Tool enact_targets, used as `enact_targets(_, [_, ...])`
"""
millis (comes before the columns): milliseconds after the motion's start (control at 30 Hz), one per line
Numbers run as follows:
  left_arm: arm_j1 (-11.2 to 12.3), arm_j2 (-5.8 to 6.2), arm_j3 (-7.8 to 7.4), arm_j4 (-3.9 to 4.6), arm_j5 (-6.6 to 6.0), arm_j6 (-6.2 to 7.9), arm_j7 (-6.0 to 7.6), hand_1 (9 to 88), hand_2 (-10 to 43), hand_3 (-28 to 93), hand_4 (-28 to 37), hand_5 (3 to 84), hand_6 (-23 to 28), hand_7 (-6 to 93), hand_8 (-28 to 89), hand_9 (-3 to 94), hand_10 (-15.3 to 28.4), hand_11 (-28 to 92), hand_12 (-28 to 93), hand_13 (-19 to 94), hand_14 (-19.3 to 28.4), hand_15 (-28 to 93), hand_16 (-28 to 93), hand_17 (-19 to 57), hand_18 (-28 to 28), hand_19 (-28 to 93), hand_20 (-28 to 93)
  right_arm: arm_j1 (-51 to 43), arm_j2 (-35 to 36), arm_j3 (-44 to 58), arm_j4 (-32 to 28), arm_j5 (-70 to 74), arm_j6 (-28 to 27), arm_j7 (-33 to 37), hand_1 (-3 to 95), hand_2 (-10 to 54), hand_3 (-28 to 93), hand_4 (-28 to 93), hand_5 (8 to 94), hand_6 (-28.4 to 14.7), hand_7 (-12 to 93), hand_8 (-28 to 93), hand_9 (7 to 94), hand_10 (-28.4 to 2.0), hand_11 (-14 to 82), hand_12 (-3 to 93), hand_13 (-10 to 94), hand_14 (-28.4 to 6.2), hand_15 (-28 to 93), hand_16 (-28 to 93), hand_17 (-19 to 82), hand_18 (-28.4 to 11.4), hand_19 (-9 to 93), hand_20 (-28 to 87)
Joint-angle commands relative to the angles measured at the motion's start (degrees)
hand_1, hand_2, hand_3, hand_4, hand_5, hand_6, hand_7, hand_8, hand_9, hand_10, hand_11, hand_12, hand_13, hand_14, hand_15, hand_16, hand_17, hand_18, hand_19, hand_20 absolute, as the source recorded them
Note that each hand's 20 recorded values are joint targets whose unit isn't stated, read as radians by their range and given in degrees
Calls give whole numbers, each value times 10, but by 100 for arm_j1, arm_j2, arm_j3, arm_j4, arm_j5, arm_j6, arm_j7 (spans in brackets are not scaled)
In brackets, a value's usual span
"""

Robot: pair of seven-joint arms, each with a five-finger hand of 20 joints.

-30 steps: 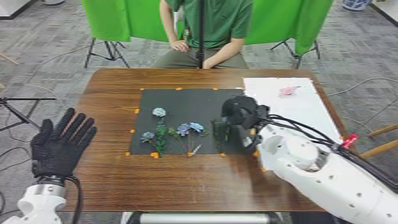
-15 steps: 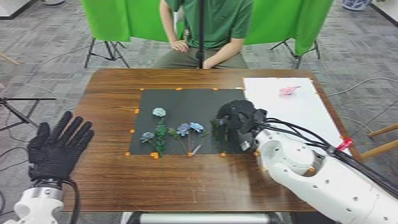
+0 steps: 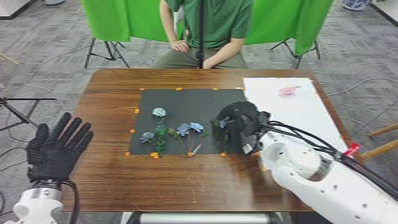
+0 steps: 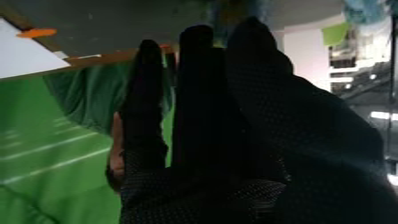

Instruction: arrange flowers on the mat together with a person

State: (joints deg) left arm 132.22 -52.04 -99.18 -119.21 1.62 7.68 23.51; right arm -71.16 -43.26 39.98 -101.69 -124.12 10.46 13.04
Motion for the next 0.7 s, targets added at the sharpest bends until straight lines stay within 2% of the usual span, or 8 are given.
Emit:
enact_targets(33, [39,-53,-17,26,-18,67,-74,252,120,712,-283,395,64,56,-84,367,128,133,61,269,149,267,-63,-28,115,234,113,-284,238,230,-323,50,146,-120,639,-95,657,-283,588,73,205,-159,568,-32,82,111,619,-21,130,383,311,-112,559,363])
enact_targets(200, [26,-56,3,32,-11,62,-81,252,119,712,-283,399,63,59,-85,368,128,134,61,269,150,268,-62,-28,115,235,112,-615,278,581,-504,305,414,-87,613,-95,673,-283,555,64,202,-155,549,-32,78,109,616,-26,127,373,311,-113,537,353])
enact_targets(233, [23,-55,1,32,-14,64,-81,252,119,712,-283,400,63,60,-85,368,129,134,61,269,149,268,-62,-28,115,235,112,-843,264,845,-586,641,403,-191,580,-91,694,-281,547,60,203,-155,546,-36,78,109,613,-30,130,362,309,-114,525,345])
enact_targets(267, [5,-56,12,40,-12,52,-65,252,119,712,-283,403,64,60,-85,369,128,134,61,269,150,268,-62,-28,115,235,112,-1095,258,1148,-690,1201,373,-353,544,-69,712,-279,543,56,204,-155,545,-39,77,109,610,-38,140,343,306,-117,513,337])
enact_targets(333, [7,-59,13,47,-10,48,-44,252,119,712,-283,405,64,60,-86,369,128,134,61,269,150,269,-62,-28,115,235,111,-1550,256,1637,-891,2123,465,-446,453,41,711,-265,537,43,196,-155,534,-53,74,106,588,-61,163,278,293,-122,475,316])
enact_targets(400, [63,-66,-20,26,-27,55,-20,252,119,712,-283,406,65,60,-86,369,129,134,61,269,149,268,-63,-28,115,235,111,-1940,254,2062,-1007,2788,567,-606,404,90,705,-248,531,25,178,-147,522,-67,70,104,551,-83,156,253,274,-135,429,295])
enact_targets(533, [104,-77,-84,9,-22,52,41,251,119,713,-283,407,65,60,-86,369,129,133,61,272,146,265,-64,-28,115,234,111,-2790,200,3106,-1193,3686,392,-932,369,108,710,-239,519,12,156,-133,501,-75,64,99,482,-100,139,216,262,-132,322,258])
enact_targets(700, [216,-89,-221,-18,-27,52,98,252,119,712,-283,408,64,59,-86,370,129,134,61,274,141,262,-64,-27,115,233,111,-3454,6,4048,-1220,5281,322,-1345,333,103,713,-235,507,10,148,-129,469,-77,57,92,396,-96,121,168,235,-134,202,253])
